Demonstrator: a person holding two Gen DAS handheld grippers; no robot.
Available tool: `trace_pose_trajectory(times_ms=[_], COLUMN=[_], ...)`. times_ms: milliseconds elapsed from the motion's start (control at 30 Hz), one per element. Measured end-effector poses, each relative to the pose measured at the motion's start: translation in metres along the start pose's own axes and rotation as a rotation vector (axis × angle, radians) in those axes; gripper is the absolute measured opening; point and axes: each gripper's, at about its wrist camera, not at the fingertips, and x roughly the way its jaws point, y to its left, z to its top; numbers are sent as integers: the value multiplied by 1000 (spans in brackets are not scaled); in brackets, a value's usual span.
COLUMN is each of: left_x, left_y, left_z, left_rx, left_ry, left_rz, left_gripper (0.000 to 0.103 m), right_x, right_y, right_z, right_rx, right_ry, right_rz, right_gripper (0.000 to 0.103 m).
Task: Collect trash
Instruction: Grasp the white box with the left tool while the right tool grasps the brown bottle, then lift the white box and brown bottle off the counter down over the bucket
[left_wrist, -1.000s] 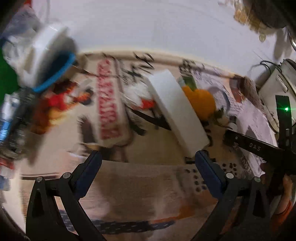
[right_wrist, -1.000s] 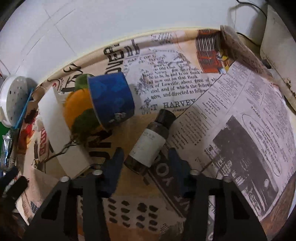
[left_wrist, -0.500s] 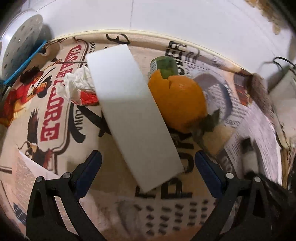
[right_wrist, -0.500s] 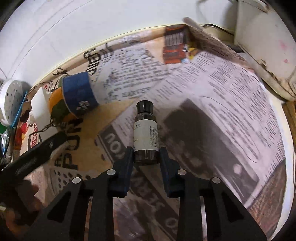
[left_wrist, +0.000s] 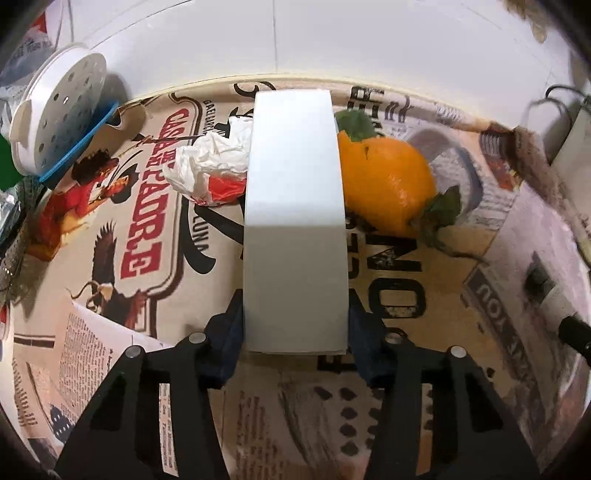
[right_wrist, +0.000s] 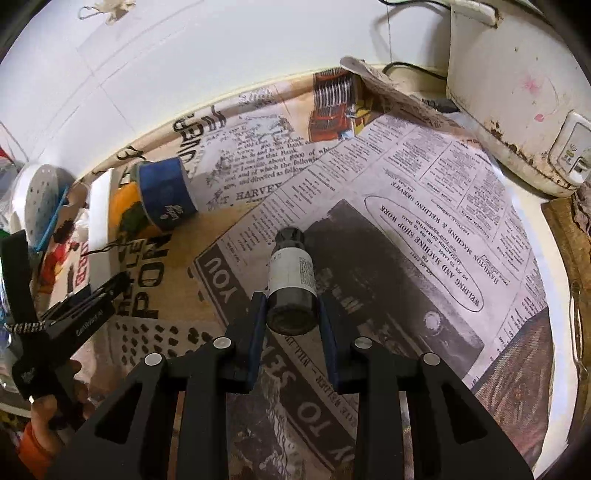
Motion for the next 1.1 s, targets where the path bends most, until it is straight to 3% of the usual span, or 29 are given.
trace_pose_trajectory(times_ms=[200,400,833,1100], left_x=[-41,-105,-227,-268], left_y=[4,1,-34,-40], left_z=[-1,-19,-111,-161], left_rx=[-32,-49,-142,-131], left_ry=[-46,-133,-226,-196], left_rz=[-58,-46,-3,-56], left_gripper=[50,50,50,50], right_x=[-24,-62,-133,-167], right_y=[-6,-18,-44,-39], right_z=[-10,-26,-67,-105], right_rx=[-21,-61,-167,-190], right_ry=[-21,-65,-118,-140], right_rz=[36,70,180,213], right_gripper=[26,26,26,26])
